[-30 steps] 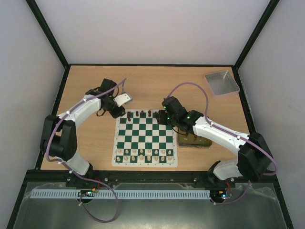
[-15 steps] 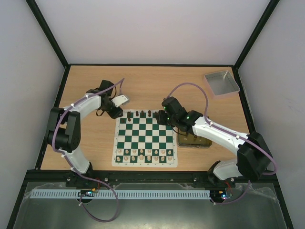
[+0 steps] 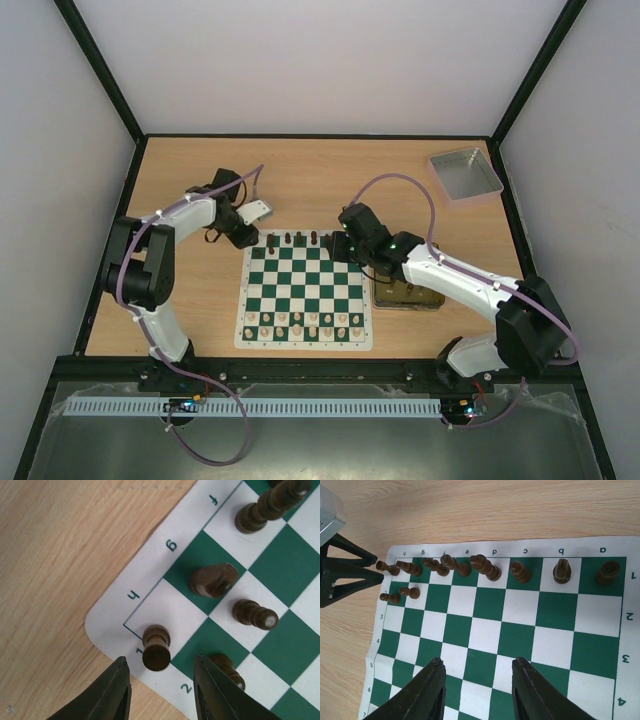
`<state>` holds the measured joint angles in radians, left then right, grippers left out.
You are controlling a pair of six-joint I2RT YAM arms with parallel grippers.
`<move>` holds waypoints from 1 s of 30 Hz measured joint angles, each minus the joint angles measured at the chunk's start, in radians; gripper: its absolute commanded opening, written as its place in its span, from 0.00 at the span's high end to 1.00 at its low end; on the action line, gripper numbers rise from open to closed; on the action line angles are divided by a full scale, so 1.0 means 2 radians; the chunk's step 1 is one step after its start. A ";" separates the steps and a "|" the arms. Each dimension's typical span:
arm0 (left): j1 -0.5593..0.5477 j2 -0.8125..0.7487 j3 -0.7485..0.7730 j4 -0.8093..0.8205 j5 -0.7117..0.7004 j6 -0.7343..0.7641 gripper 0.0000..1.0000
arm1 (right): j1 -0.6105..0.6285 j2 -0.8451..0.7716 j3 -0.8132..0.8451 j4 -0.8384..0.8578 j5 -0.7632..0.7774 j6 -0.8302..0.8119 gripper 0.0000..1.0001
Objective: Set up the chess pieces on the board
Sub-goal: Adjust the chess piece on the chessboard.
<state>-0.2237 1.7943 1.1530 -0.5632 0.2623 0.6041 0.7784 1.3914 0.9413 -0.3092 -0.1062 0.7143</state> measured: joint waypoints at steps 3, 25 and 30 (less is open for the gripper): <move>0.000 0.007 0.007 0.002 0.000 0.000 0.68 | 0.000 0.002 0.000 0.000 -0.001 0.000 0.64; -0.013 0.035 0.032 0.002 -0.004 0.007 0.92 | 0.000 0.009 0.000 0.000 -0.001 0.000 0.64; -0.015 0.035 0.032 0.002 -0.006 0.006 0.93 | 0.000 0.009 0.000 0.000 0.000 0.000 0.64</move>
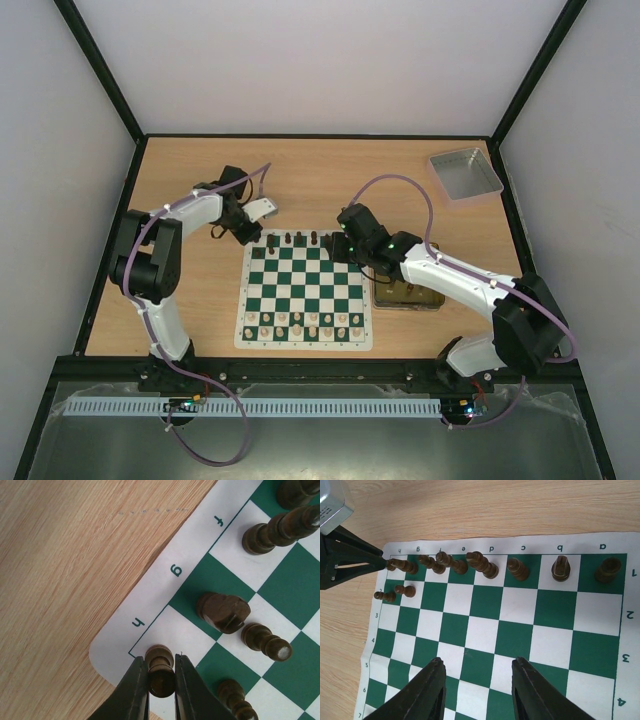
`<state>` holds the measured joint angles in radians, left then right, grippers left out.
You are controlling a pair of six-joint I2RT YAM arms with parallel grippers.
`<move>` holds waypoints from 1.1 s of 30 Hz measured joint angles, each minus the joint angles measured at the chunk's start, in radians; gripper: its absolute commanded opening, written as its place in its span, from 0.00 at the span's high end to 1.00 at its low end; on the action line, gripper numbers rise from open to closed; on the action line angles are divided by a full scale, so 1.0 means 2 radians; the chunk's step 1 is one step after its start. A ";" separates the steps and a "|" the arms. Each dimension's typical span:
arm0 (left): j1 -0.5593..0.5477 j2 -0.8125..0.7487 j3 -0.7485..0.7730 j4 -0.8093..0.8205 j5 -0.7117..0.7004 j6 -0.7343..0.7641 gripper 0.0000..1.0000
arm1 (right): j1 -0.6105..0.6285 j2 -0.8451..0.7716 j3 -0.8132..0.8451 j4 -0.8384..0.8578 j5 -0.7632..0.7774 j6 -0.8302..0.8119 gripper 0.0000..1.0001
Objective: Set up the chess pieces on the board
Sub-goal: Adjust the chess piece on the chessboard.
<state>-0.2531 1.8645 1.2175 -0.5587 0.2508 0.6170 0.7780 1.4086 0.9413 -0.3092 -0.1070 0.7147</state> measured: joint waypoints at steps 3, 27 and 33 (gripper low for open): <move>-0.001 0.000 0.000 0.000 0.000 0.000 0.93 | 0.000 0.000 0.000 0.000 0.000 0.000 0.64; -0.009 0.000 0.000 0.001 -0.002 -0.010 0.86 | 0.000 0.000 -0.001 0.001 0.000 0.000 0.64; -0.010 0.000 -0.001 0.002 -0.003 -0.012 0.63 | 0.000 0.000 -0.001 0.001 -0.001 0.000 0.64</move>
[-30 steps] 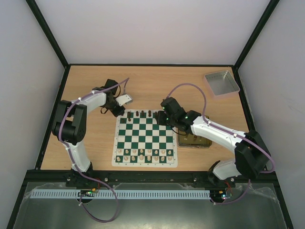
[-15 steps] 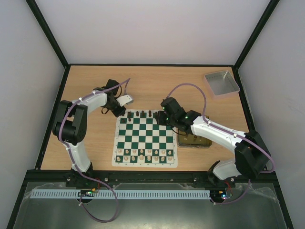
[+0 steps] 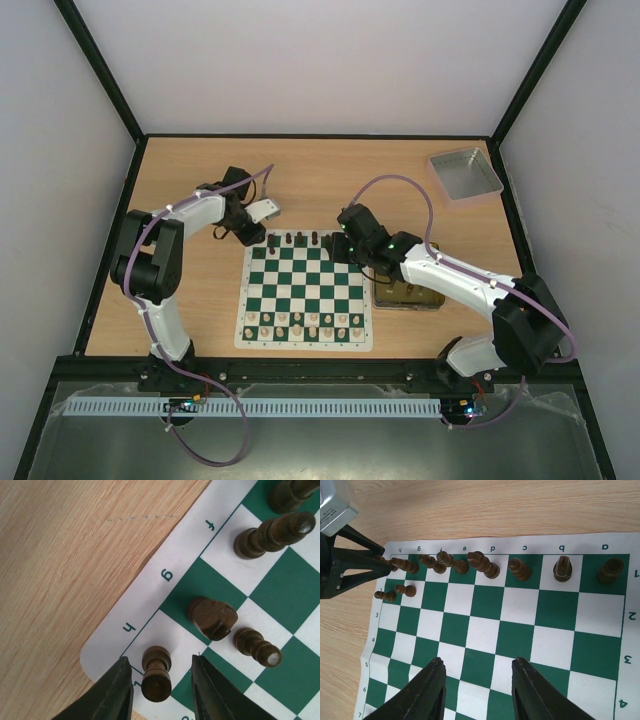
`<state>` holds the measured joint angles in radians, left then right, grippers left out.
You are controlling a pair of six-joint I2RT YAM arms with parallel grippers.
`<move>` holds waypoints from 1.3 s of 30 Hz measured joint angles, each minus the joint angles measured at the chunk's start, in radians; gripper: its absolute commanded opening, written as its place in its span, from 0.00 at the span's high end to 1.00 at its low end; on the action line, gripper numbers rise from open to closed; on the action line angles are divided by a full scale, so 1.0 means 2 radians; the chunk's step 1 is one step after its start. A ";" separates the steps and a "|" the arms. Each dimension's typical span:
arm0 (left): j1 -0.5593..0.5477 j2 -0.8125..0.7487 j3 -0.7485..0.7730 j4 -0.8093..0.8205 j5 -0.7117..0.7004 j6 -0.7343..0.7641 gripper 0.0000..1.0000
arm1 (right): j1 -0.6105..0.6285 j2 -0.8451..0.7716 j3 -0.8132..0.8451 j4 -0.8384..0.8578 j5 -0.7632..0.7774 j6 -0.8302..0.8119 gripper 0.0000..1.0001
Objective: Set up the chess pieces on the board
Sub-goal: Adjust the chess piece on the chessboard.
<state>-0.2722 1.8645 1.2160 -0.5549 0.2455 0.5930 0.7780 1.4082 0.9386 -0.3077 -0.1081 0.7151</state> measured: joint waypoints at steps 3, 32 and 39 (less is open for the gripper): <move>-0.001 0.000 0.000 0.001 -0.001 0.000 0.62 | 0.000 0.000 0.000 0.000 0.000 0.000 0.64; -0.002 -0.163 -0.029 -0.008 -0.006 -0.023 0.43 | -0.036 -0.043 0.015 -0.047 0.021 0.002 0.63; -0.065 -0.270 -0.080 0.000 0.006 -0.059 0.17 | -0.208 -0.052 -0.026 -0.057 0.000 0.013 0.63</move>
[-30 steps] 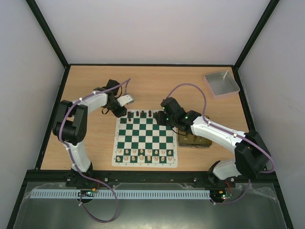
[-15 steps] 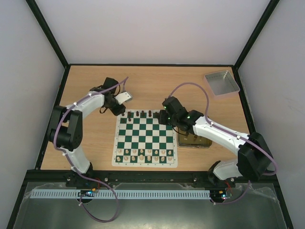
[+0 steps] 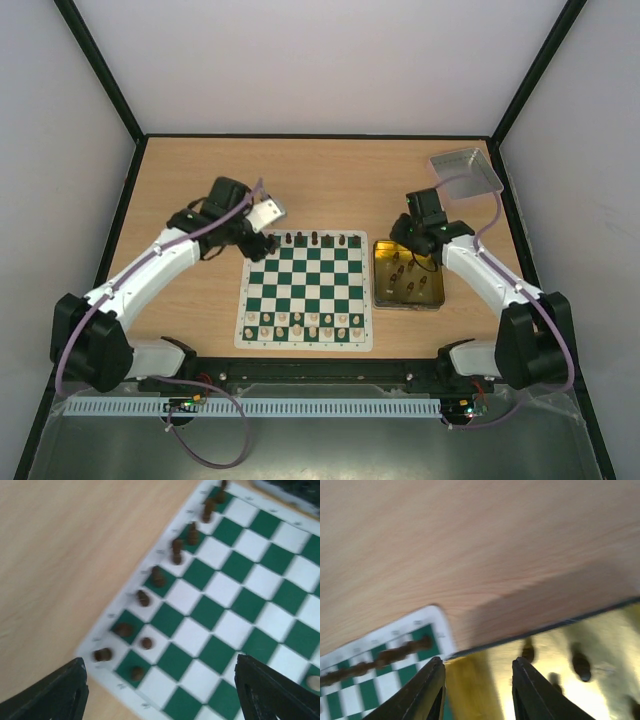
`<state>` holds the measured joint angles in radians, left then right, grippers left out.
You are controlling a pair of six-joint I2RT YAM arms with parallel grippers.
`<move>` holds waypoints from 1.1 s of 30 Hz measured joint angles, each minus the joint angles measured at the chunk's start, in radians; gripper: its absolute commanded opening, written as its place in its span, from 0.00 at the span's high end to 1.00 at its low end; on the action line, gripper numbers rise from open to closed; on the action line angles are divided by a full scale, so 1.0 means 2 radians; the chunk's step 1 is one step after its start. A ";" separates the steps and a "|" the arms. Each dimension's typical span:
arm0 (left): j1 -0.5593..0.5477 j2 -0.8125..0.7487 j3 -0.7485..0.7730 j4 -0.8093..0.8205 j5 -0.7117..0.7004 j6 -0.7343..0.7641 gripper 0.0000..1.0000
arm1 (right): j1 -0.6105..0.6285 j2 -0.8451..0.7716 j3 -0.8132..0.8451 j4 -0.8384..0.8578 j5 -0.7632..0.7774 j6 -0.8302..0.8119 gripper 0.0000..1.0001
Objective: Set up the chess pieces on the board
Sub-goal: Adjust the chess piece on the chessboard, then pick up the chess piece from the storage box.
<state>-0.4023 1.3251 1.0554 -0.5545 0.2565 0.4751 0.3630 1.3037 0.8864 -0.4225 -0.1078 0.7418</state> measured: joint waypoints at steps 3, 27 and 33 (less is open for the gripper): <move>-0.040 -0.009 -0.026 0.008 0.006 -0.016 0.05 | -0.031 0.018 -0.016 -0.012 -0.005 0.002 0.63; -0.046 -0.039 -0.061 0.047 -0.029 -0.056 0.01 | -0.033 0.113 -0.009 -0.019 0.017 -0.018 0.72; -0.033 -0.039 -0.066 0.051 -0.035 -0.059 0.01 | -0.033 0.142 -0.007 -0.006 0.018 -0.017 0.79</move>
<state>-0.4683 1.2469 0.9237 -0.4534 0.1867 0.3576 0.2977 1.5867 0.8719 -0.4335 -0.0727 0.7071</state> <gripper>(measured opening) 0.990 0.253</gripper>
